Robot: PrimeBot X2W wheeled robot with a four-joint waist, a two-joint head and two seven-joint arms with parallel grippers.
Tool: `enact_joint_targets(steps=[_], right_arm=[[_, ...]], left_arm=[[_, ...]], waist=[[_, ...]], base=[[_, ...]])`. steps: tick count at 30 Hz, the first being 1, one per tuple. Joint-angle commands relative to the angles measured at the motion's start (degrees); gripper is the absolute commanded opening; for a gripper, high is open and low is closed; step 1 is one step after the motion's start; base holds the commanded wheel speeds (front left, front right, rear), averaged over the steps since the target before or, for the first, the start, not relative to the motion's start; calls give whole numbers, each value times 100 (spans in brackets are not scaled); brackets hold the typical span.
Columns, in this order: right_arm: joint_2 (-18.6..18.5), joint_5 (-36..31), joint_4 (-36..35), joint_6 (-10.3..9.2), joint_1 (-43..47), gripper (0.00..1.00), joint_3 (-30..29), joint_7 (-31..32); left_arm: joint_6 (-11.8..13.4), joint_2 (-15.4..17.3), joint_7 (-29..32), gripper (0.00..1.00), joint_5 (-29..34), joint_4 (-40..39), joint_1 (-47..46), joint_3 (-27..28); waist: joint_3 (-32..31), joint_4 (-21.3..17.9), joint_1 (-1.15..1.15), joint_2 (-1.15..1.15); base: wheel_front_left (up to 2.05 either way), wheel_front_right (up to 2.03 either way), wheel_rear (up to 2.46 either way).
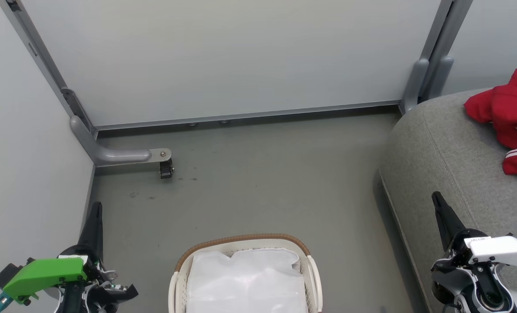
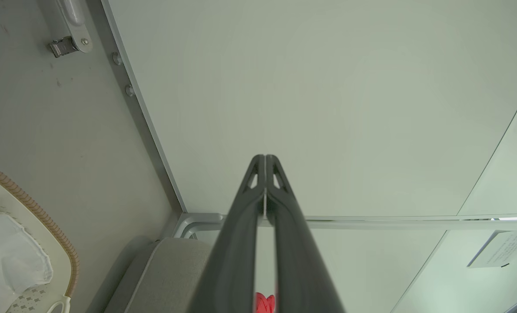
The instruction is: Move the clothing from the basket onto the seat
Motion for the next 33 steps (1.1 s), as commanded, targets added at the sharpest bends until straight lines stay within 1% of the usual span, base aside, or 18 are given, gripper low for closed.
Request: enact_joint_targets(steps=[1, 33], right_arm=[[-34, 20, -18, 0, 61, 0, -12, 15], [-34, 20, -18, 0, 62, 0, -11, 15]], left_arm=[[8, -1, 24, 0, -17, -6, -63, 15], [8, -1, 24, 0, -16, -6, -63, 17]], waist=[[0, 0, 0, 0], [0, 0, 0, 0]], base=[[0, 0, 0], [0, 0, 0]])
